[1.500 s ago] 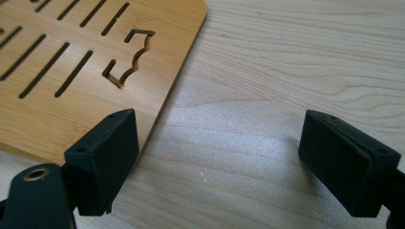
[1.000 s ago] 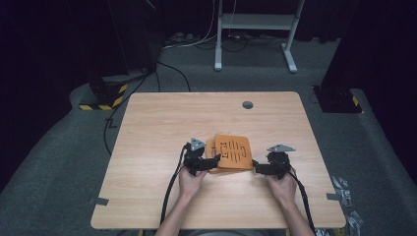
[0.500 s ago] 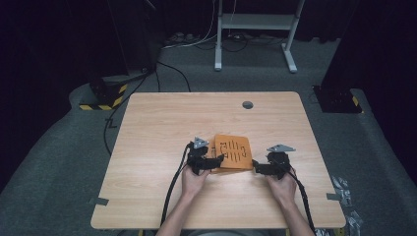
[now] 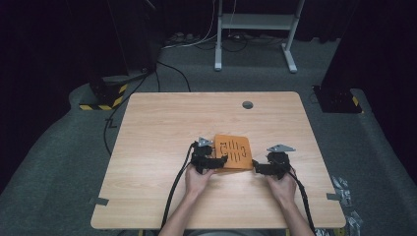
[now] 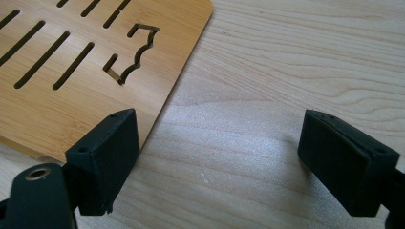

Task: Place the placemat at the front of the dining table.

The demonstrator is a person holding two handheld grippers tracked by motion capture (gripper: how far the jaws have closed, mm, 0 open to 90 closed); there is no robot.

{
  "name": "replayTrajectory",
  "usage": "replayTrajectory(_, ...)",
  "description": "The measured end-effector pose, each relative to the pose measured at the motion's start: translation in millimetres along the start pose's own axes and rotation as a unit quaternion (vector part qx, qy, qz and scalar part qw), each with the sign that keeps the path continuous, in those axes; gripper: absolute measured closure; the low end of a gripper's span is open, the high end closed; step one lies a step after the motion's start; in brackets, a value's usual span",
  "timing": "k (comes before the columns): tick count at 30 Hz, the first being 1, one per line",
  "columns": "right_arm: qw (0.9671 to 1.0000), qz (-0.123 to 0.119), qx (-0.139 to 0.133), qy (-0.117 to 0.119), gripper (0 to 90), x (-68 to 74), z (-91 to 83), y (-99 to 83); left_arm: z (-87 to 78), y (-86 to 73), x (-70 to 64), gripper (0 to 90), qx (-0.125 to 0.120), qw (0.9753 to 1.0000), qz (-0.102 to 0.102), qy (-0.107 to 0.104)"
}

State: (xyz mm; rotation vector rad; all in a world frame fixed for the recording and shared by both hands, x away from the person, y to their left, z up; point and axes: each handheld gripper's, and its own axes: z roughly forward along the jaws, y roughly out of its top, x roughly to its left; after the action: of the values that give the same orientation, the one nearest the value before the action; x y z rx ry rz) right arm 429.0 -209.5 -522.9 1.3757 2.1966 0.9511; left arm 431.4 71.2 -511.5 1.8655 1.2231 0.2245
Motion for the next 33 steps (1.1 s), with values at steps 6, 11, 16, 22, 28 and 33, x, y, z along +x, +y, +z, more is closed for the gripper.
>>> replayTrajectory(6,1.0,0.0,0.001,0.0,13.8,0.5,0.1,0.2,4.5,0.5,-2.0,26.4,0.007,0.9997,-0.01,-0.019)
replayTrajectory(11,1.0,-0.002,-0.002,0.0,13.9,0.9,0.7,0.0,4.6,2.4,-6.6,31.0,0.003,0.9998,-0.004,-0.019)
replayTrajectory(16,1.0,-0.001,0.001,0.001,13.9,1.0,0.2,0.1,4.8,3.5,-8.0,33.3,0.004,0.9999,0.001,-0.01)
replayTrajectory(22,1.0,0.0,0.001,0.002,13.9,1.3,0.2,0.1,4.5,3.3,-10.2,34.5,0.007,1.0,0.004,-0.002)
replayTrajectory(28,1.0,0.0,0.001,0.001,14.0,1.3,0.2,0.0,4.2,4.1,-10.9,33.8,0.005,0.9999,0.016,-0.001)
replayTrajectory(33,1.0,0.001,0.001,0.001,14.1,1.3,0.1,0.0,0.7,4.9,-13.2,35.3,-0.009,0.9996,0.026,-0.002)
